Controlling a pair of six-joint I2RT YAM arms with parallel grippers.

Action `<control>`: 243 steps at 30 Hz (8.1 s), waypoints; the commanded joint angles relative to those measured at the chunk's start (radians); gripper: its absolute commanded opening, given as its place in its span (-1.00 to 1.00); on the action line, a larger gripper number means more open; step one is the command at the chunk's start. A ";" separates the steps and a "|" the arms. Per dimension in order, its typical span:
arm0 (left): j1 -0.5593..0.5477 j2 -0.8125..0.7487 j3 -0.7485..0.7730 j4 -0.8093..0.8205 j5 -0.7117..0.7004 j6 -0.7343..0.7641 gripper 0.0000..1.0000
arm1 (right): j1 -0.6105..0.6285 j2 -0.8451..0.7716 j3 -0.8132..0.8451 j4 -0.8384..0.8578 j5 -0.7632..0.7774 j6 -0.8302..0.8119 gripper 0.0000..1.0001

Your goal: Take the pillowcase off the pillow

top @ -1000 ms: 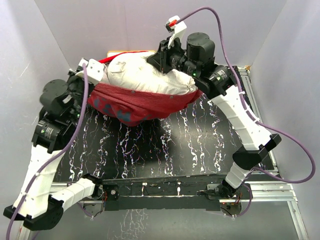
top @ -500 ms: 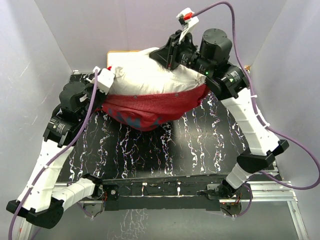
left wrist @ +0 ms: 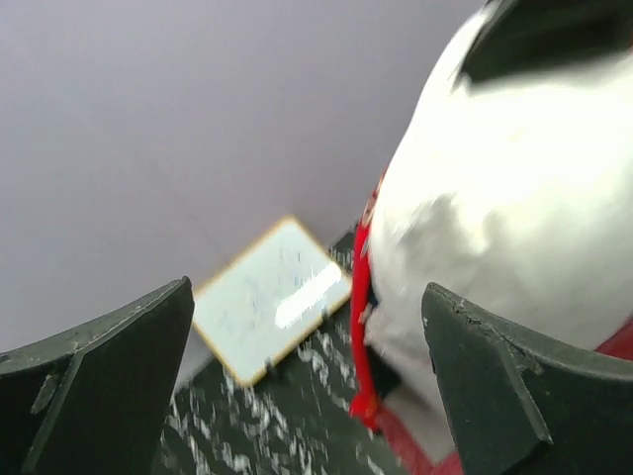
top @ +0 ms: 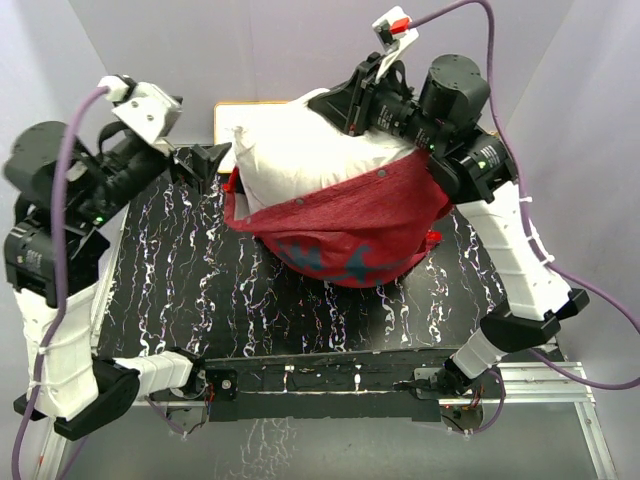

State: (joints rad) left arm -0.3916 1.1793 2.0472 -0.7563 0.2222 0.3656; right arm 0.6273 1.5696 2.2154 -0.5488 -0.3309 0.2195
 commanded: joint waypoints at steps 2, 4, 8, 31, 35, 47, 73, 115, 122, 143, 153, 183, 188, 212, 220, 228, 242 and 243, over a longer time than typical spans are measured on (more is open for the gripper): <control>0.003 0.065 0.128 -0.008 0.201 -0.027 0.94 | 0.002 0.041 0.028 0.267 -0.121 0.070 -0.84; 0.003 0.073 0.080 0.018 0.230 -0.028 0.94 | 0.005 0.057 0.025 0.272 -0.141 0.081 -0.84; 0.003 0.132 0.075 0.059 0.314 -0.055 0.94 | 0.004 0.080 0.038 0.256 -0.151 0.076 -0.84; -0.023 0.194 -0.129 -0.092 0.422 -0.036 -0.86 | 0.020 0.135 0.065 0.253 -0.237 0.071 -0.84; -0.023 0.124 -0.172 0.062 0.319 -0.079 -1.00 | -0.002 0.084 0.002 0.271 -0.165 0.086 -0.53; -0.022 0.316 0.398 0.019 0.178 -0.264 -1.00 | -0.218 -0.316 -0.373 0.169 0.133 0.177 0.96; -0.023 0.234 0.341 0.107 0.090 -0.299 -1.00 | -0.221 -0.402 -0.649 0.254 0.128 0.305 0.66; -0.023 0.243 0.360 0.092 0.157 -0.277 -1.00 | -0.434 -0.468 -0.713 0.767 -0.466 0.110 1.00; -0.023 0.270 0.368 0.000 0.276 -0.257 -1.00 | -0.328 -0.185 -0.394 0.761 -0.748 0.124 0.99; -0.023 0.308 0.364 0.030 0.252 -0.238 -1.00 | 0.134 0.014 -0.105 -0.089 -0.501 -0.496 0.99; -0.023 0.365 0.424 0.040 0.222 -0.270 -1.00 | 0.280 -0.091 -0.276 -0.027 -0.336 -0.458 0.99; -0.021 0.133 0.014 0.029 -0.067 -0.234 0.76 | -0.129 -0.180 -0.328 0.179 -0.424 -0.383 -0.84; -0.018 0.115 -0.134 0.110 -0.167 -0.225 0.73 | -0.138 -0.190 -0.353 0.179 -0.450 -0.381 -0.84; 0.211 0.098 -0.400 0.150 0.074 -0.156 0.65 | -0.265 -0.226 -0.514 0.540 -0.577 -0.036 -0.84; 0.212 0.079 -0.622 0.290 -0.066 -0.103 0.46 | -0.297 -0.234 -0.524 0.829 -0.658 0.199 -0.84; 0.254 0.011 -0.786 0.264 -0.086 -0.013 0.52 | -0.370 -0.194 -0.495 1.083 -0.663 0.461 -0.84; 0.262 0.097 -0.005 0.061 0.591 -0.300 0.94 | -0.198 -0.053 -0.367 0.660 -0.550 0.261 -0.84; 0.261 0.122 0.026 0.075 0.619 -0.337 0.94 | -0.177 -0.040 -0.353 0.650 -0.550 0.255 -0.84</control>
State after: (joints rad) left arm -0.1329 1.2362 1.9446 -0.6971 0.6312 0.2058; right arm 0.3584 1.5154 1.7336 0.1421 -0.9985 0.5621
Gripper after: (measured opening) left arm 0.970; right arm 0.210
